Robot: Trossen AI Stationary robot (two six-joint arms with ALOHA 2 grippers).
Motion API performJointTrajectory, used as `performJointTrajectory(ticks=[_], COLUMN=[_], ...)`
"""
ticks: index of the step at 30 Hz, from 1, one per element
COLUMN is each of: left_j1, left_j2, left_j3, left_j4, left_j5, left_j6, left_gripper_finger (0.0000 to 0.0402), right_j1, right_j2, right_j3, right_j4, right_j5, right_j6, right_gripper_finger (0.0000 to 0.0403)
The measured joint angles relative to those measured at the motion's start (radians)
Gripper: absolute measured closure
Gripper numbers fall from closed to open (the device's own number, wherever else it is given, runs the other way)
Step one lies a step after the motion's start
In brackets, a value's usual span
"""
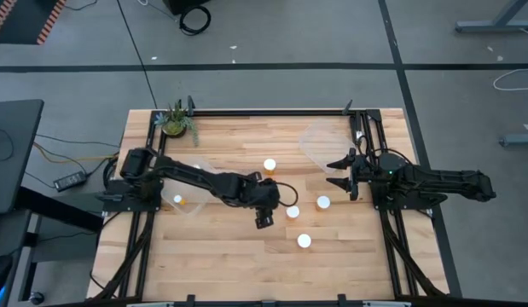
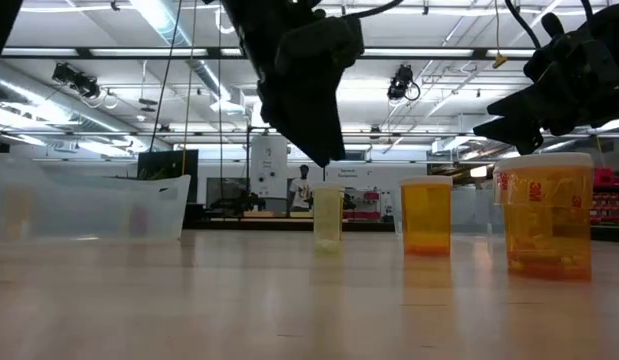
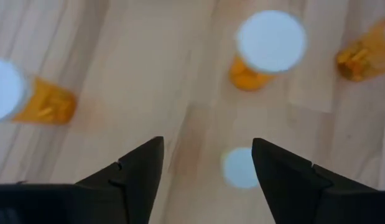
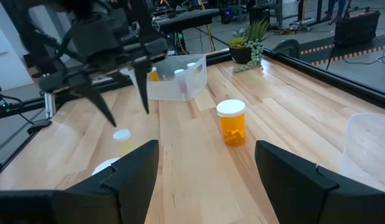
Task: Pick and place medicine bottles into bin by pill shape (circle, oval)
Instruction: Put the small yellow pill bottle into the left transparent bin
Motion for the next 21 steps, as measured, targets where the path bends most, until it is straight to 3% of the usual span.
performJointTrajectory(ticks=[7,21], left_j1=[-0.026,-0.044], left_j2=[0.033,0.101], left_j3=[0.026,0.024], left_j4=[0.005,0.035], left_j5=[0.002,0.015], left_j6=[0.035,0.092], left_gripper_finger=[0.0121,0.0127], right_j1=[0.0,0.0], right_j2=[0.0,0.004], right_j3=[0.0,0.0], right_j4=[-0.001,-0.004], right_j5=[0.0,0.0], right_j6=[0.0,0.0], right_gripper_finger=[0.0131,0.0131])
